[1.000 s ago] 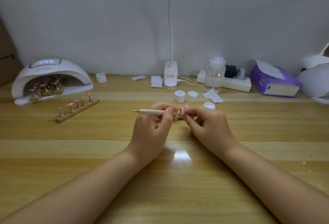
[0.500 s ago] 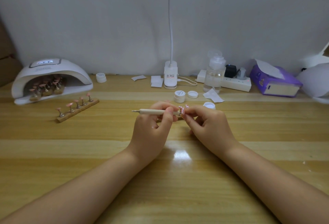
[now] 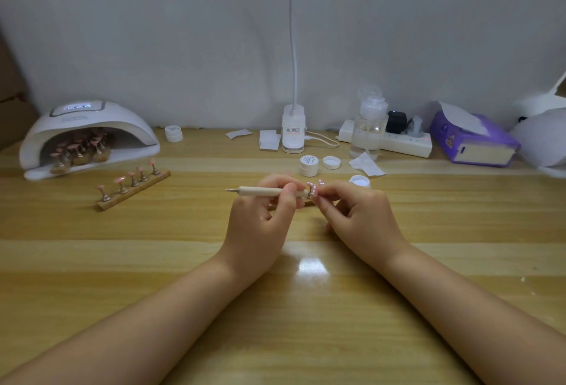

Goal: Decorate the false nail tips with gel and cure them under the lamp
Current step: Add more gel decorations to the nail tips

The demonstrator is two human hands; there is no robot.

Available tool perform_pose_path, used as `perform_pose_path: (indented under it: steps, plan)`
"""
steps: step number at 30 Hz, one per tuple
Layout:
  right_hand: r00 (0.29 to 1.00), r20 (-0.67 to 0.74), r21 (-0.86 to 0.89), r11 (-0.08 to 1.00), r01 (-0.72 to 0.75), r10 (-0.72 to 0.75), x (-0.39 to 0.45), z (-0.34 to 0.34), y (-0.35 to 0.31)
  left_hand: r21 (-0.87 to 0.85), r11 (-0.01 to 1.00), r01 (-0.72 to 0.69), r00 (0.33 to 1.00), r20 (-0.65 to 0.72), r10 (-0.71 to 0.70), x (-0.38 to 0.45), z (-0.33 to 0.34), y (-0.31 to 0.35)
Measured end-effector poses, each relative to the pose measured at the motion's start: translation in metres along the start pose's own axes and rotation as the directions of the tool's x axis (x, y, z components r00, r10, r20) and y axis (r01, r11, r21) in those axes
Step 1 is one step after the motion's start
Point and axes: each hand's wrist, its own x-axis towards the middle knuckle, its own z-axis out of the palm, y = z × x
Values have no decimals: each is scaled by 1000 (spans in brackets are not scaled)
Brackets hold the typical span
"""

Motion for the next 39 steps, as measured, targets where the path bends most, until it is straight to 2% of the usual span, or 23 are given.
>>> perform_pose_path:
  steps: [33,39]
  plan:
    - [999,-6,-5,1000,31,-31,0,0,1,-4,999,32,999,1,-32,-1,0,0]
    - [998,-49,-1,999,40,-40,0,0,1,-19,1000,7,998,-65,-8,0,-2,1]
